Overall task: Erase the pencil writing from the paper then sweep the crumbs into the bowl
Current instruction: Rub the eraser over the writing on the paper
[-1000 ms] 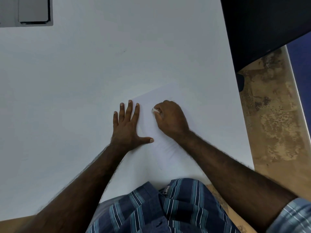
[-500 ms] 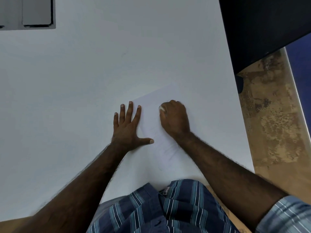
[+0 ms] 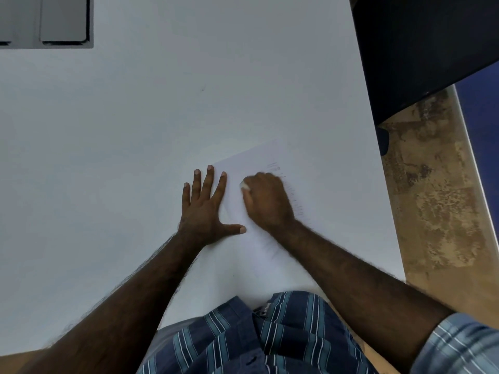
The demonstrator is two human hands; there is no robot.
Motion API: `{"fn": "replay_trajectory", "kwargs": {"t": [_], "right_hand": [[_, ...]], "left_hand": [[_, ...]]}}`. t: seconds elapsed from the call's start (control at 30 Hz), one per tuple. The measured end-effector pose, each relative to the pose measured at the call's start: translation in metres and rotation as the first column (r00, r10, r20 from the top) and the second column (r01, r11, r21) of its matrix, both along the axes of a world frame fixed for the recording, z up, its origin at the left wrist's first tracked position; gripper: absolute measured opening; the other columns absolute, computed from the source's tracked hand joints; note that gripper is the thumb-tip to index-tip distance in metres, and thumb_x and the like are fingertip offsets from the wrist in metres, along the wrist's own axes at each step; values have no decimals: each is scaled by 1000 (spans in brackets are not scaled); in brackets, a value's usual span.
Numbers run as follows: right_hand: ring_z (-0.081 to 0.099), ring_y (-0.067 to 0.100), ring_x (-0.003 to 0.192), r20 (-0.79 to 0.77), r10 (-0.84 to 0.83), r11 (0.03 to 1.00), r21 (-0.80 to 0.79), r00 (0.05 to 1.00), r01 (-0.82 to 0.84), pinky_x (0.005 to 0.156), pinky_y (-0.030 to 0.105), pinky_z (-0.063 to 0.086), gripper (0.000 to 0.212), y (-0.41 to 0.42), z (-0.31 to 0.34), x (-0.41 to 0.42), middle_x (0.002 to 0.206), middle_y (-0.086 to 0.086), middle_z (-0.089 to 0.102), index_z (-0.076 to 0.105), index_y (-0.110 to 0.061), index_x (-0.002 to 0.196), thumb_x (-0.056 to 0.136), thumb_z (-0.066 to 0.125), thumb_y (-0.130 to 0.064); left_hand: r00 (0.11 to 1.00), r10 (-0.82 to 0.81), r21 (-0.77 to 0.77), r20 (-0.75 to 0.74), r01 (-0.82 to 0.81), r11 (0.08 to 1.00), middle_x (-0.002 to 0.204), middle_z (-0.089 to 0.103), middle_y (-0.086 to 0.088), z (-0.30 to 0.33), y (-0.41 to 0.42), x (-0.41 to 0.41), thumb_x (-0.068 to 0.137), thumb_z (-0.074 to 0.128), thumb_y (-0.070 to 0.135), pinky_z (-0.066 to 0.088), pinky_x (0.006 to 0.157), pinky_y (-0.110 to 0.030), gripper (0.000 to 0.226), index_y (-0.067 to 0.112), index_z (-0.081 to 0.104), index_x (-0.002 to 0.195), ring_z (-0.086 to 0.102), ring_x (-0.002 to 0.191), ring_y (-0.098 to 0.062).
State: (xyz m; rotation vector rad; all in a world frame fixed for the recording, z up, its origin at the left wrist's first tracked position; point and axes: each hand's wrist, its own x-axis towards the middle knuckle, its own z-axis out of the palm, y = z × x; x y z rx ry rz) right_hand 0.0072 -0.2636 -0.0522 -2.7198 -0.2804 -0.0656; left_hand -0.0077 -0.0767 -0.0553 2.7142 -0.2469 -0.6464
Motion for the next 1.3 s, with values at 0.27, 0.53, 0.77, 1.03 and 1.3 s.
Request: {"fn": "replay_trajectory", "kwargs": {"t": [0.27,0.53,0.77,1.03,1.3], "right_hand": [[60,34,81,42,-46,993,-109,998,51,75,43,42,16,-36,-2,26,87,7,65,70,-15,94,95,57,-22],[61,30,84,15,164,983,-85,986,-163,78,44,45,13,2,2,-21,91,8,68,72,-12,103,96,69,-22],[59,33,84,72,-56,986,-150,996,66,75,43,41,14,-32,3,18,87,4,66,72,-20,94,93,59,-25],[59,31,87,20,68,996,-61,997,-67,79,43,39,15,-1,6,-11,91,4,66,72,-18,99,96,58,-22],[58,31,86,36,-155,974,-164,987,158,75,42,37,16,-37,6,20,87,1,68,73,-21,95,94,58,-28]], "left_hand": [[1000,3,-17,-9,-3,1000,165,-33,4,1,0,0,57,58,98,-10,125,-55,142,35,-16,161,-34,151,-24],[1000,-5,11,-7,5,1000,166,-32,2,0,1,1,56,45,101,-10,125,-54,139,33,-15,161,-33,151,-26],[1000,1,-12,-11,-2,1000,164,-35,5,1,0,0,56,55,99,-12,124,-53,141,35,-16,160,-35,150,-24],[1000,1,-2,-4,-1,1000,166,-32,3,0,0,-1,55,47,101,-9,125,-55,139,34,-13,161,-32,151,-25],[1000,2,-14,-3,-2,1000,165,-34,5,0,1,-1,56,56,99,-11,124,-54,142,35,-15,161,-34,151,-24]]}}
